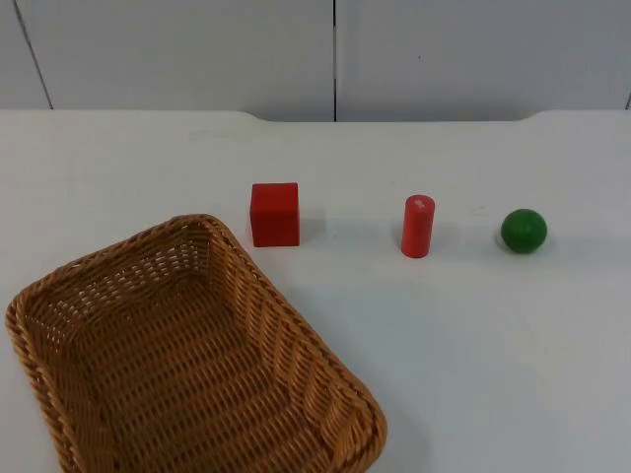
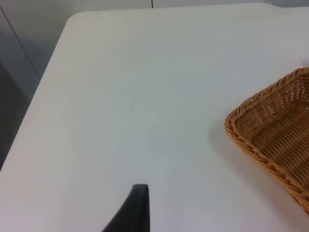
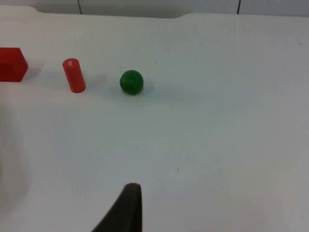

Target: Pick up the basket with the left hand and place the object to the left of the red cylinder into the basket with the right hand.

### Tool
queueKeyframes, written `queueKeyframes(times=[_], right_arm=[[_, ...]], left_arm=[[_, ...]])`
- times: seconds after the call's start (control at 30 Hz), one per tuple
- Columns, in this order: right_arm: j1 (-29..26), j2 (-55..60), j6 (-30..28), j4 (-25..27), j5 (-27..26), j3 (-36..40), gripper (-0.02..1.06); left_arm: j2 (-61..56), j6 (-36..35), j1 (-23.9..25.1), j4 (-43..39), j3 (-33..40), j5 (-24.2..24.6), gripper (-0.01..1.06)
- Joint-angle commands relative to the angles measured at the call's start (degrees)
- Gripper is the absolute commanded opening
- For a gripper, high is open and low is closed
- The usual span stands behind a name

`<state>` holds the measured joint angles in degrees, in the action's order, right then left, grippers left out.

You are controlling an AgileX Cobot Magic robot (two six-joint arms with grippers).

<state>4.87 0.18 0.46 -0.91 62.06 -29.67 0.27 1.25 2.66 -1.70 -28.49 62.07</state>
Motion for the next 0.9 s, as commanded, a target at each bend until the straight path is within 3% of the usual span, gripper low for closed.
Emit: queueKeyframes(times=[0.0, 0.2, 0.33, 0.53, 0.87], right_arm=[[-0.40, 1.45, 0.10, -0.16, -1.88, -1.60, 1.05], [-0.40, 9.78, 0.00, -0.16, -5.46, -5.29, 1.05], [-0.40, 20.92, 0.00, 0.17, -11.43, -8.71, 1.05], [-0.40, 31.70, 0.00, 0.04, -15.21, -10.57, 1.05], [-0.40, 43.06, 0.00, -0.51, -16.13, -10.57, 1.05]], left_arm=[[0.68, -0.04, -0.33, 0.34, -0.02, -0.66, 1.05], [7.96, -1.25, -0.33, 2.52, -1.48, -4.23, 1.05], [18.09, -1.25, -0.33, 5.01, -3.14, -10.55, 1.05], [29.83, -1.25, -0.33, 6.77, -4.56, -12.98, 1.05], [42.72, -1.25, -0.33, 7.20, -4.56, -15.94, 1.05]])
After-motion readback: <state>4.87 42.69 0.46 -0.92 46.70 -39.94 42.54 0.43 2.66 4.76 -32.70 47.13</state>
